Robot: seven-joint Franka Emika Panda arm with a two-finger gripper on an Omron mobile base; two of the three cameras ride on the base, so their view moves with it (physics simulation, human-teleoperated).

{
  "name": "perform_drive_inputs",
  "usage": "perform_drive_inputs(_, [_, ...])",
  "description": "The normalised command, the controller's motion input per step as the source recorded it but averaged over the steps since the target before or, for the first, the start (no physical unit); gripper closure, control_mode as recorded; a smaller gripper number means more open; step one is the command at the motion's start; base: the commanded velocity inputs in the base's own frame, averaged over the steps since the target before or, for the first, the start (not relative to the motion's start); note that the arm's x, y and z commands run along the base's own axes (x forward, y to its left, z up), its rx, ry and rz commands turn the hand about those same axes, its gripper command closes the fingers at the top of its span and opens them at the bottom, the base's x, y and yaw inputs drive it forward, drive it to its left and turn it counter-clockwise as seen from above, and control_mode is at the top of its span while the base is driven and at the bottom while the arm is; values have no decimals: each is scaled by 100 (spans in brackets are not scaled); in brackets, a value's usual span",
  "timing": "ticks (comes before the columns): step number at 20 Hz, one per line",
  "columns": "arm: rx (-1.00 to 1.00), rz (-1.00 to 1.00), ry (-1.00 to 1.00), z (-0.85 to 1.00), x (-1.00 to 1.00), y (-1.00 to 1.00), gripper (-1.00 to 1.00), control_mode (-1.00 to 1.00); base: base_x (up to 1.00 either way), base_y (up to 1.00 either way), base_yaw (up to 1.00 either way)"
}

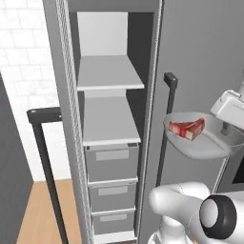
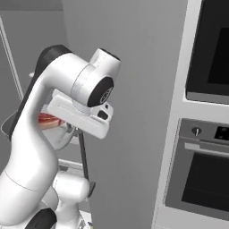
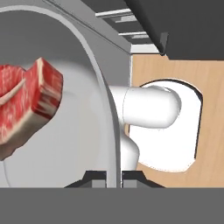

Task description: Take the meat container that has the steak and place it on the second highest rack of the freezer. Then take the vegetable container that has the lime and cucumber and place it on the highest rack of the freezer.

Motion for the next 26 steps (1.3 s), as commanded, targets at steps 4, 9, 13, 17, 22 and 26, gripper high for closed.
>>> perform_drive_inputs(4, [0,0,0,0,0,0,100,100,42,19,0])
perform_drive_inputs(9, [0,0,0,0,0,0,100,100,4,79,0])
perform_drive_inputs(13, [0,0,0,0,0,0,100,100,-9,82,0])
perform_drive_inputs(17, [0,-2,-4,0,-1,3,100,-100,-3,33,0])
perform_drive_inputs(22, [-1,-32,-11,-23,0,21,100,-100,0,0,0])
perform_drive_inputs(26, [0,-81,0,-68,25,45,100,-100,0,0,0])
